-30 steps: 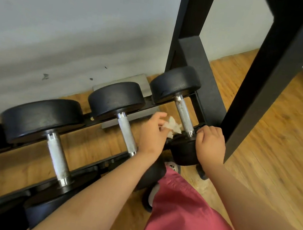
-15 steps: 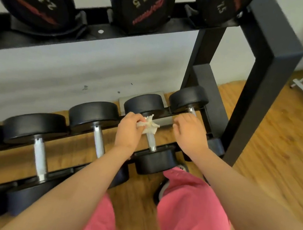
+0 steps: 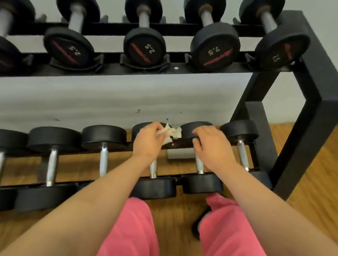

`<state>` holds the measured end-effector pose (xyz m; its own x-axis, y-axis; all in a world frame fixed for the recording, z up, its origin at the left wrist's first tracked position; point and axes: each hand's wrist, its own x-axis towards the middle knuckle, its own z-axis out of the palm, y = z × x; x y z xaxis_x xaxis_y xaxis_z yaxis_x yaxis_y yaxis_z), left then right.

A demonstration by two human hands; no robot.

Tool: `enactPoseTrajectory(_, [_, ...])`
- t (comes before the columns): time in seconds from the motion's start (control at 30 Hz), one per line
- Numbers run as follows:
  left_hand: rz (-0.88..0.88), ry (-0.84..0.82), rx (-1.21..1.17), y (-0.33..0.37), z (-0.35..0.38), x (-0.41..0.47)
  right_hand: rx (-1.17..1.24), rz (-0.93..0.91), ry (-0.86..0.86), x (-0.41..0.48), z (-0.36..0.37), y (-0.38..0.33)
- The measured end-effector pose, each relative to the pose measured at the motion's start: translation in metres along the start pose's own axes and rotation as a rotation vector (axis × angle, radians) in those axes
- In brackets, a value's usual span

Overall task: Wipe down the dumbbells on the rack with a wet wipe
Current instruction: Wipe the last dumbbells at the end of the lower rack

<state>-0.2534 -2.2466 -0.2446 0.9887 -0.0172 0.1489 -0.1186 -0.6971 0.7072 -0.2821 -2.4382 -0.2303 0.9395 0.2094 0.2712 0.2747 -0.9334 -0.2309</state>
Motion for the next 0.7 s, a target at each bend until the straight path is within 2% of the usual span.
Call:
enactPoseTrajectory(0.3, [0.157,0.028,0.355,-0.037,-0.053,-0.017,-0.023,-0.091,-0.039,0.015,0.014,-0.075])
enactPoseTrajectory(0.57, [0.131,0.017,0.348,-0.075,-0.043,-0.005,-0.016,-0.096,-0.079,0.034,0.059,-0.086])
enactPoseTrajectory(0.7, [0.080,-0.035,0.337,-0.095,-0.018,0.012,-0.092,-0.149,-0.123,0.050,0.084,-0.076])
